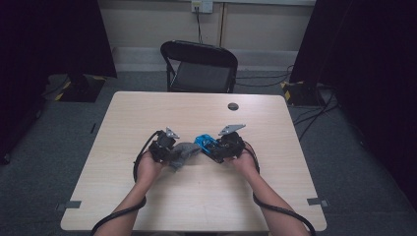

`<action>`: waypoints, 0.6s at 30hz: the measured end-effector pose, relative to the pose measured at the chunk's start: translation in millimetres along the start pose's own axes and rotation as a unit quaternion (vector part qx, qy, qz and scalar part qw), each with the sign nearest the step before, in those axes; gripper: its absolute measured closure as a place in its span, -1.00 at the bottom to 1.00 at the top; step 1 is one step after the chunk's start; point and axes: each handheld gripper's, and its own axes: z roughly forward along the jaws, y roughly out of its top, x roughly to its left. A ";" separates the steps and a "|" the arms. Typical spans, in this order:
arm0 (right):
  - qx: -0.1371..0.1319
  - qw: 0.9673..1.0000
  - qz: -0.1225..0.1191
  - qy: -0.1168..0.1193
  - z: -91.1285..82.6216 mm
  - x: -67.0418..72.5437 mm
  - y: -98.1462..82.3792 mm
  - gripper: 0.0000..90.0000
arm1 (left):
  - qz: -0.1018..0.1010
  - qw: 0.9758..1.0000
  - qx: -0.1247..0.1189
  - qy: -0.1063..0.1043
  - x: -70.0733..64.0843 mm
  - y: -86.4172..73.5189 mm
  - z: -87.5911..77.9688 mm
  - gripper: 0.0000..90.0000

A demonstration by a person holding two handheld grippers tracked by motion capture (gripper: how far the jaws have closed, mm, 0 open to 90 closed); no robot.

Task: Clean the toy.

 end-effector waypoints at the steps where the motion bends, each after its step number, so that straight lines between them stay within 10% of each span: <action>1: 0.000 1.000 0.000 0.000 0.0 0.0 -0.1 -0.03 | 0.000 1.000 0.001 0.002 0.7 0.1 -0.2 0.57; 18: 0.001 1.000 0.000 0.000 0.0 -0.2 0.2 -0.03 | -0.015 1.000 -0.007 0.020 9.7 -5.3 -8.6 0.57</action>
